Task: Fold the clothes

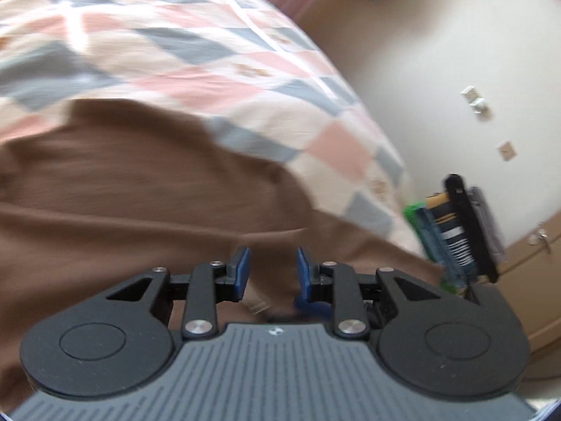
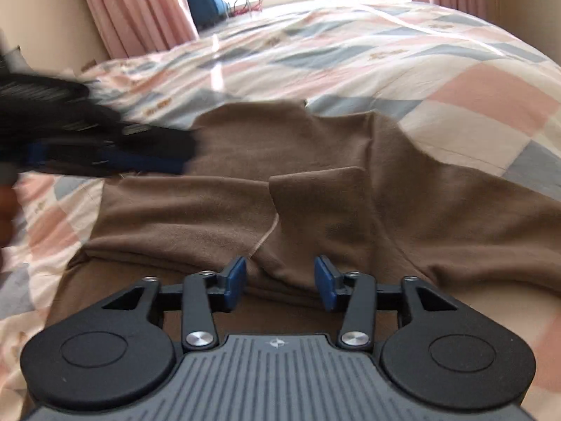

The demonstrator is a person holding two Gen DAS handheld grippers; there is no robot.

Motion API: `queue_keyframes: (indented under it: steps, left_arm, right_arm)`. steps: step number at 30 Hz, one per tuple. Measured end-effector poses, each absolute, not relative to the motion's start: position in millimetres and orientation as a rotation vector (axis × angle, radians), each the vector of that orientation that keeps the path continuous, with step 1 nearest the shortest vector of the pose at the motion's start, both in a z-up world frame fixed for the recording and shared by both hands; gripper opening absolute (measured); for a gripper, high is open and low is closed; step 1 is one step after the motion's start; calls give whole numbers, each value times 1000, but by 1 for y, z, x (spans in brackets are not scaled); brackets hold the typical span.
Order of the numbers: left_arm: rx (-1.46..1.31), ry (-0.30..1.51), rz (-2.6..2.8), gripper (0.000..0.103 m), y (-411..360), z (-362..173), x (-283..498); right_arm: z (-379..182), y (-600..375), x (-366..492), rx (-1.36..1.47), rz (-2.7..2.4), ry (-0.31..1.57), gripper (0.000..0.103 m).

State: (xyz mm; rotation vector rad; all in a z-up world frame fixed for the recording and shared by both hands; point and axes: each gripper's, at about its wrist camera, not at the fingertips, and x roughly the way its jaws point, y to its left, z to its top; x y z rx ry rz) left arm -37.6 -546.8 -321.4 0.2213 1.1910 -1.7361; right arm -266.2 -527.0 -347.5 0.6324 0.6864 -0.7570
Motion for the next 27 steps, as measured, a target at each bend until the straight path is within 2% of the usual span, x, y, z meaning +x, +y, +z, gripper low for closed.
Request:
queue_keyframes:
  steps: [6, 8, 12, 15, 17, 19, 21, 22, 23, 24, 25, 27]
  left_arm:
    - [376, 1193, -1646, 22, -595, -379, -99]
    - [415, 1205, -1589, 18, -599, -401, -107]
    - [349, 1172, -1578, 18, -585, -383, -107]
    - [328, 1107, -1615, 23, -568, -364, -110]
    - [424, 1062, -1622, 27, -563, -367, -124]
    - [538, 1056, -1579, 23, -566, -378, -136]
    - [513, 1047, -1565, 23, -559, -372, -137]
    - [475, 1046, -1557, 23, -553, -364, -133]
    - [437, 1045, -1547, 23, -547, -356, -128]
    - [404, 1044, -1527, 23, -537, -348, -121]
    - [370, 1043, -1507, 23, -528, -340, -113]
    - [312, 1044, -1458, 24, -509, -325, -93]
  right_arm:
    - [-344, -536, -372, 929, -1005, 551, 48]
    - [-347, -542, -425, 1058, -1151, 457, 52]
    - [-361, -547, -530, 1349, -1411, 132, 54]
    - [-376, -542, -583, 1488, -1502, -156, 64]
    - [-386, -543, -600, 1516, -1536, -264, 66]
    - [-396, -547, -612, 1541, -1571, -327, 67]
    - [-404, -551, -621, 1579, -1604, -400, 67]
    - [-404, -553, -624, 1590, -1621, -423, 59]
    - [-401, -556, -625, 1587, -1646, -415, 29]
    - [-393, -560, -622, 1550, -1670, -378, 13]
    - [-377, -565, -612, 1460, -1691, -299, 9]
    - [-336, -576, -578, 1198, -1677, -117, 9]
